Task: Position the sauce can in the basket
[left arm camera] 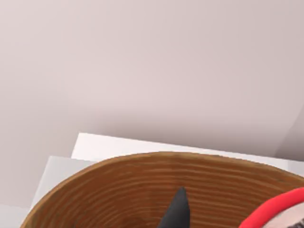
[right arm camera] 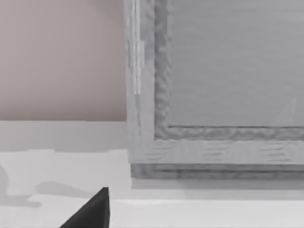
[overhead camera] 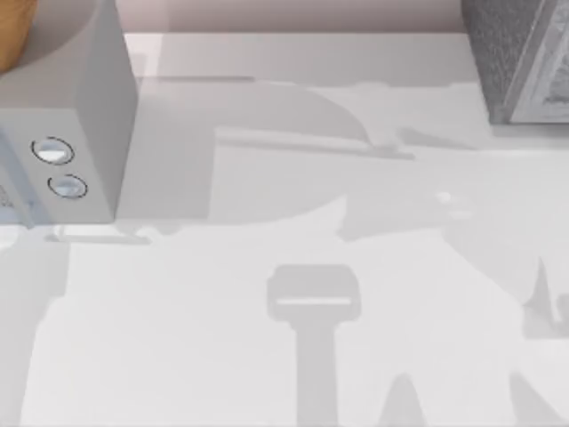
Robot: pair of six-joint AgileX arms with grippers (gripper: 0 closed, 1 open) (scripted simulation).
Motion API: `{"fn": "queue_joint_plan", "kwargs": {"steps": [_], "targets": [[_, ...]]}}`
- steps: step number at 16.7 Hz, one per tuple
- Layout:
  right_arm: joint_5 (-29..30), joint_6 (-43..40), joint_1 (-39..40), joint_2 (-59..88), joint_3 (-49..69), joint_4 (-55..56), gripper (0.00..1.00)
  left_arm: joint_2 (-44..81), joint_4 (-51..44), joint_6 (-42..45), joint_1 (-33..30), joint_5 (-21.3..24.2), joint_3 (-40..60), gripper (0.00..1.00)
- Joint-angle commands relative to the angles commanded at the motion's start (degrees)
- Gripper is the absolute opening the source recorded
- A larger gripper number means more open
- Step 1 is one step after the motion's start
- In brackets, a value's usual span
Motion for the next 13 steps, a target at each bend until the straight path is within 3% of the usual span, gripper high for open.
{"fn": "queue_joint_plan", "kwargs": {"steps": [13], "targets": [[0.00,0.00,0.00,0.00,0.00,0.00,1.00,20.34,-9.92,0.22,0.04,0.63,32.30,0.00]]}}
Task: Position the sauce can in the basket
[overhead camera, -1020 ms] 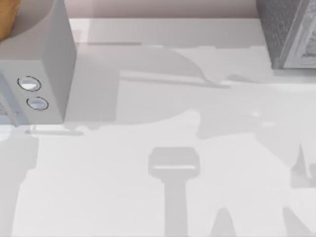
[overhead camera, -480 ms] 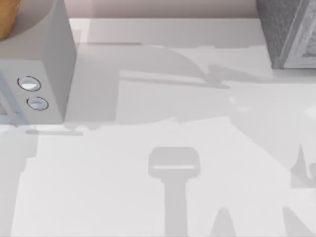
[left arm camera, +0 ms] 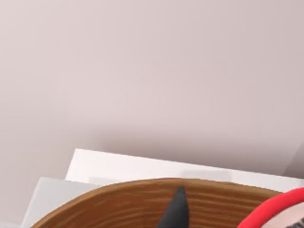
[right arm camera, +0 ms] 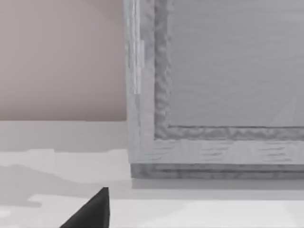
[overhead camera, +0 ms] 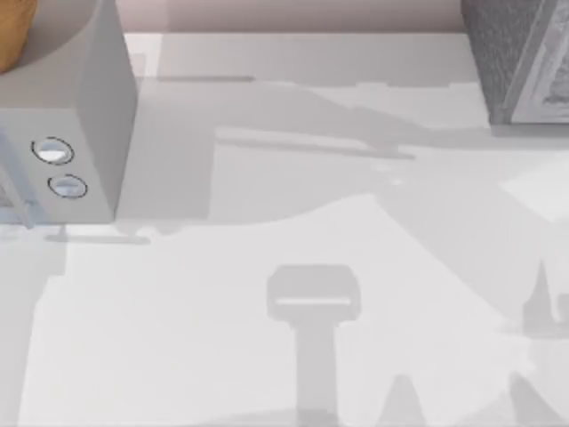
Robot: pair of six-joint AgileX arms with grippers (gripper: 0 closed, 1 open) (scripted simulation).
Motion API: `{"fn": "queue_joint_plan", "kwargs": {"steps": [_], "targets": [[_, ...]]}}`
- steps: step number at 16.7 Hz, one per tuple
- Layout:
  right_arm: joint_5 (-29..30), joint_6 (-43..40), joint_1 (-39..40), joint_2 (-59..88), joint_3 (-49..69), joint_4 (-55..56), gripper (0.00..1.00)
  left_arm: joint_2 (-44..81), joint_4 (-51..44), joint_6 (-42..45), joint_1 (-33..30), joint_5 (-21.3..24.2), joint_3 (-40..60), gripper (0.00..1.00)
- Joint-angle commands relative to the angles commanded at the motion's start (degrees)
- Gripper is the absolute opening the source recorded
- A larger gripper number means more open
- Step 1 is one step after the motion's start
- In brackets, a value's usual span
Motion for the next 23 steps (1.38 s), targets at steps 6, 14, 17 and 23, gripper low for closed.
{"fn": "queue_joint_plan", "kwargs": {"steps": [6,14,17,23], "targets": [[0.00,0.00,0.00,0.00,0.00,0.00,1.00,2.56,-1.23,0.12,-0.18,0.24,2.81,0.00],[0.00,0.00,0.00,0.00,0.00,0.00,1.00,2.56,-1.23,0.12,-0.18,0.24,2.81,0.53],[0.00,0.00,0.00,0.00,0.00,0.00,1.00,2.56,-1.23,0.12,-0.18,0.24,2.81,0.75],[0.00,0.00,0.00,0.00,0.00,0.00,1.00,2.56,-1.23,0.12,-0.18,0.24,2.81,1.00]]}}
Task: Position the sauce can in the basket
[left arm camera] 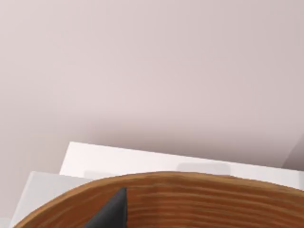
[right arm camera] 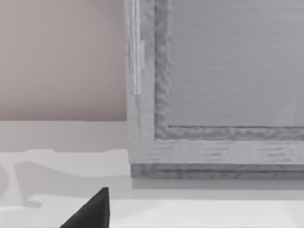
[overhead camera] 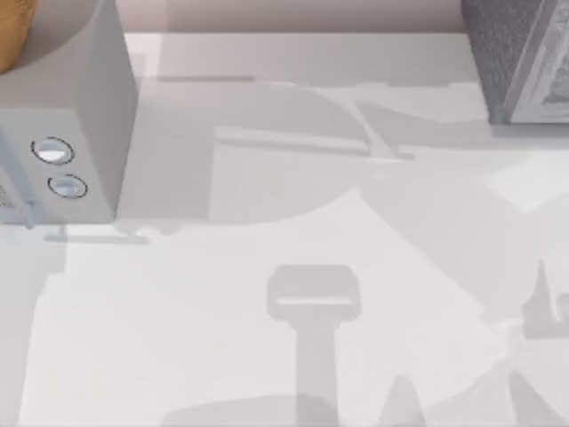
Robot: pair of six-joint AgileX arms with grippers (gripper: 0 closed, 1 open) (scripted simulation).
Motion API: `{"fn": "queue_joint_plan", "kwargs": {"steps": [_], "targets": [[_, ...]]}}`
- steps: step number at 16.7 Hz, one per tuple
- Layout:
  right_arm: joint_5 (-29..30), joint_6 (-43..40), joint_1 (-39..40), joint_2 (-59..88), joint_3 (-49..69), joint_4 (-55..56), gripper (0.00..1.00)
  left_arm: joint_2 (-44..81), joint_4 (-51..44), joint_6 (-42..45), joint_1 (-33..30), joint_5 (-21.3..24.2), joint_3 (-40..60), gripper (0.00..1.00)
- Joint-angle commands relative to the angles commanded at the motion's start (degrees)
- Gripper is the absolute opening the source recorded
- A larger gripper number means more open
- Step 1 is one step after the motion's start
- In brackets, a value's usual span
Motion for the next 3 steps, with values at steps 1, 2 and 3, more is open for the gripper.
{"fn": "queue_joint_plan", "kwargs": {"steps": [1,2,3], "targets": [[0.00,0.00,0.00,0.00,0.00,0.00,1.00,0.00,0.00,0.00,0.00,0.00,0.00,1.00],[0.00,0.00,0.00,0.00,0.00,0.00,1.00,0.00,0.00,0.00,0.00,0.00,0.00,1.00],[0.00,0.00,0.00,0.00,0.00,0.00,1.00,0.00,0.00,0.00,0.00,0.00,0.00,1.00]]}}
